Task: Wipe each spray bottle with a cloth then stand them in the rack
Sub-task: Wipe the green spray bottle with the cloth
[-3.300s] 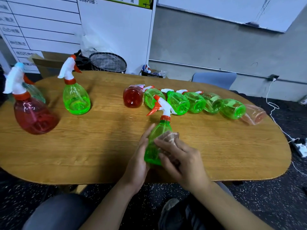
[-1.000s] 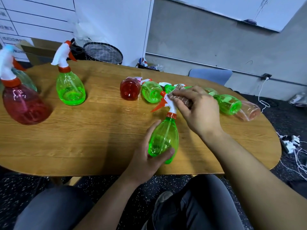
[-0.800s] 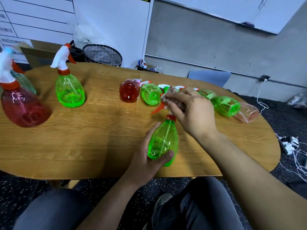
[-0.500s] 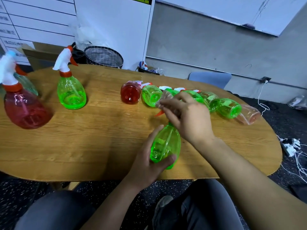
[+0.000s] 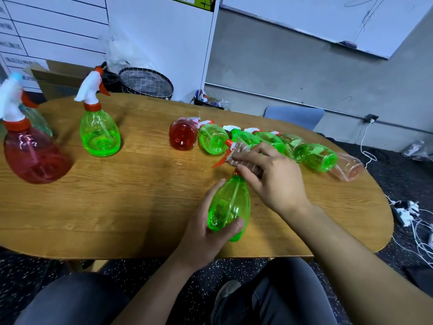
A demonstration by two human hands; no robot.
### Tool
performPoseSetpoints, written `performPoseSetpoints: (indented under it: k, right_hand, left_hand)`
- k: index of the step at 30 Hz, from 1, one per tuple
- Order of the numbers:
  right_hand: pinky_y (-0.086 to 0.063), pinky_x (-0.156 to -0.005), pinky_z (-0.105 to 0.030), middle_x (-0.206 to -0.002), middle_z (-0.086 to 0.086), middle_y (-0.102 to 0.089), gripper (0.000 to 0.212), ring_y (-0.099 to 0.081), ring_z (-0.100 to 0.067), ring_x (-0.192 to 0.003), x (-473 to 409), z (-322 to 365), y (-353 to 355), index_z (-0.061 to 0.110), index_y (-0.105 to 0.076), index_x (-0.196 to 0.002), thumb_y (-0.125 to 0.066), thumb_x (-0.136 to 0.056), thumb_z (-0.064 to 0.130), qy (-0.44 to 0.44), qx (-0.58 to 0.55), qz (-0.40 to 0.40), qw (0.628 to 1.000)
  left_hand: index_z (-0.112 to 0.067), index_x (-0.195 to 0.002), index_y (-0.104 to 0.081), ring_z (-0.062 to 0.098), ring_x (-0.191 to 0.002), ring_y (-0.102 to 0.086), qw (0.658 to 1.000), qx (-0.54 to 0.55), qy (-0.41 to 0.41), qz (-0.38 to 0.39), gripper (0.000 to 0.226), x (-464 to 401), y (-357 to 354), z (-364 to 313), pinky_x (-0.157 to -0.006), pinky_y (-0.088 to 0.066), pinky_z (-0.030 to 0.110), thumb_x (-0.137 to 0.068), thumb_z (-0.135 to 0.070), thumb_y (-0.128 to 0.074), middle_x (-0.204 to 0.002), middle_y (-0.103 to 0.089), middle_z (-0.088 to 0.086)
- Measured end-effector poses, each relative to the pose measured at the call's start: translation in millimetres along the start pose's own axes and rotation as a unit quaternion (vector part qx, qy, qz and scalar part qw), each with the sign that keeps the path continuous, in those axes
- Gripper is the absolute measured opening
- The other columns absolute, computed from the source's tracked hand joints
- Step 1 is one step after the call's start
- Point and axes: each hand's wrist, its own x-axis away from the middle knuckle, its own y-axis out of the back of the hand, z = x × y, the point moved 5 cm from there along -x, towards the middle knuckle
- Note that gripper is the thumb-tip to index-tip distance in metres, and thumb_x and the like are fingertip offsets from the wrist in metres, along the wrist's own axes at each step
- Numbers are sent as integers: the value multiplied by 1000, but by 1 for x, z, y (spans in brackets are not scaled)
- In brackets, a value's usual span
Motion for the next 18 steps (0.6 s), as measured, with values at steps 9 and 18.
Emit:
performPoseSetpoints:
  k: [9, 18]
  right_hand:
    - [-58, -66, -39, -103, 7, -67, 27, -68, -17, -87, 11, -20, 8, 35, -77, -119, -63, -97, 45, -75, -24, -35, 996]
    - [-59, -86, -43, -109, 9, -75, 23, -71, -10, -100, 2, -39, 13, 34, -78, -117, -68, -99, 44, -111, -110, -52, 986]
  left_hand:
    - [-39, -159, -41, 9, -147, -49, 1000, 7, -2, 5, 81, 0, 0, -3, -117, -44, 34, -89, -38, -82, -157, -52, -16]
    - [-45, -157, -42, 10, -144, -53, 1000, 15, 15, 10, 82, 1, 0, -6, -120, -45, 48, -86, -42, -82, -155, -54, -17]
